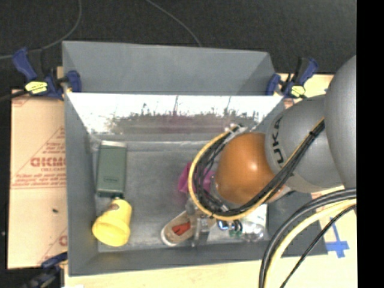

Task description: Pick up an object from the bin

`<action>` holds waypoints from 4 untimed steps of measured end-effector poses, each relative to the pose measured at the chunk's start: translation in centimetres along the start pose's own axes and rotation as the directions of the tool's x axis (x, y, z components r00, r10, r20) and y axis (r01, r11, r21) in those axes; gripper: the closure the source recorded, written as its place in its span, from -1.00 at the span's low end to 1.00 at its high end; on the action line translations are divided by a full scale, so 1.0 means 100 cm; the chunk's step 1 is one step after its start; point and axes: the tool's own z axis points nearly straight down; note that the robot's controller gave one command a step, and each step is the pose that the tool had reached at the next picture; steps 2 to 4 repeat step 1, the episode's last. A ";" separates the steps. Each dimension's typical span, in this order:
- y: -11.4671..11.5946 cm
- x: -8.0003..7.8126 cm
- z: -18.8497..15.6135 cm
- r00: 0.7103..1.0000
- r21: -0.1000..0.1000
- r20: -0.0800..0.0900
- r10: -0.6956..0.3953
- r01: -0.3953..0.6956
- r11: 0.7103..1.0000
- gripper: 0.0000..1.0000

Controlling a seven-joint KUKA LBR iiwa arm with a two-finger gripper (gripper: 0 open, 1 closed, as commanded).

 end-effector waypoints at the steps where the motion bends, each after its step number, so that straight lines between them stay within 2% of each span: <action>1: 0.002 -0.003 0.001 1.000 0.008 -0.002 -0.023 0.023 1.000 1.00; 4: 0.002 -0.003 0.001 1.000 0.008 -0.002 -0.023 0.023 1.000 1.00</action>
Offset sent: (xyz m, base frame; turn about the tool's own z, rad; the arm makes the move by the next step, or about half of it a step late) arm 0.0026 -0.0072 -0.0058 -0.0094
